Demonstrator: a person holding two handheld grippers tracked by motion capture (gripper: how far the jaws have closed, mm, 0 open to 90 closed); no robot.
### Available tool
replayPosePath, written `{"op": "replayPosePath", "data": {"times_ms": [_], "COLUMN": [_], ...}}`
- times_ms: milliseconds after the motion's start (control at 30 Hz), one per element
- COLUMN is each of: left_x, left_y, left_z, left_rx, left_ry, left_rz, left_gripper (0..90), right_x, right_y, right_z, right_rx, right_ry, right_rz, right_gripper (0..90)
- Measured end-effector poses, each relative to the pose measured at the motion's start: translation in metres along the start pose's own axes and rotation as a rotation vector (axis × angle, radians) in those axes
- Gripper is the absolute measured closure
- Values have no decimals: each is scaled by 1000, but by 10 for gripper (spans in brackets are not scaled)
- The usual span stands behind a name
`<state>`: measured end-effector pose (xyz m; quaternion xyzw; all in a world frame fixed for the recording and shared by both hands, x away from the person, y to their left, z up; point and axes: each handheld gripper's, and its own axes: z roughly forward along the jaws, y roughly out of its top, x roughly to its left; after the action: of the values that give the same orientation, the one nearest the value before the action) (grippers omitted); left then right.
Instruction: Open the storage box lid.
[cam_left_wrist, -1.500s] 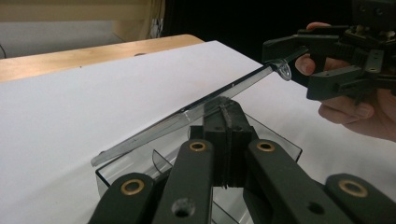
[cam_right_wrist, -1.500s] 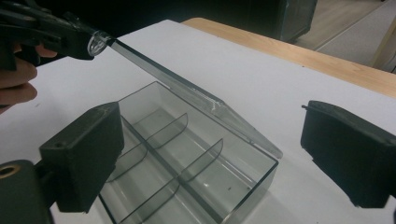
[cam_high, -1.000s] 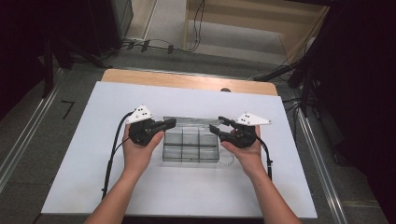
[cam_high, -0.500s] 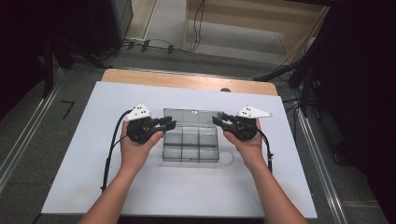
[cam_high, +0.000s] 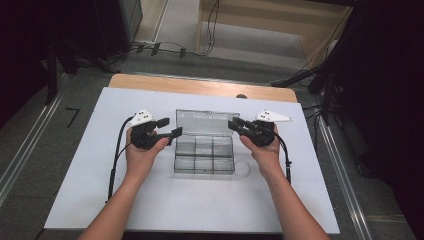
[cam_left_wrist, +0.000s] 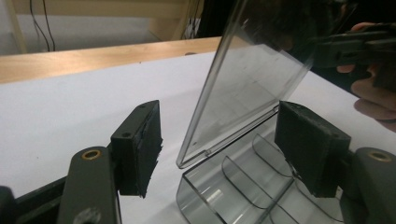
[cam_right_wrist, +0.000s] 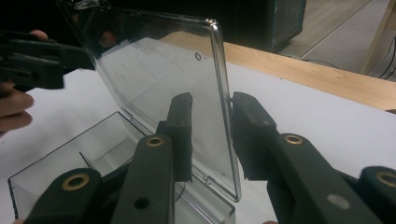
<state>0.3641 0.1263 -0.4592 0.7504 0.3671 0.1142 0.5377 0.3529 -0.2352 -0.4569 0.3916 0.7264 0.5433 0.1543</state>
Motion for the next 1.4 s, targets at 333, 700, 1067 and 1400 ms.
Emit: {"op": "replayPosePath", "data": {"times_ms": [333,700,1067,1400], "left_x": [11,15,19,24], "left_y": [1,-1,-2,0], "left_z": [24,33,38,41], "left_rx": [-2,10,-1,16], "left_ry": [-22,-67,-74,-82], "left_rz": [-33,-48,-82,-110], "left_gripper": [437,641,665,693], "right_x": [-6,-11,-15,-19], "right_y": [-3,-9,-16,-19], "right_z": [6,16,23,28], "right_rx": [5,22,43,47], "right_ry": [4,-2,-4,-11], "right_rz": [30,58,79,103], "right_gripper": [689,684,690,699]}}
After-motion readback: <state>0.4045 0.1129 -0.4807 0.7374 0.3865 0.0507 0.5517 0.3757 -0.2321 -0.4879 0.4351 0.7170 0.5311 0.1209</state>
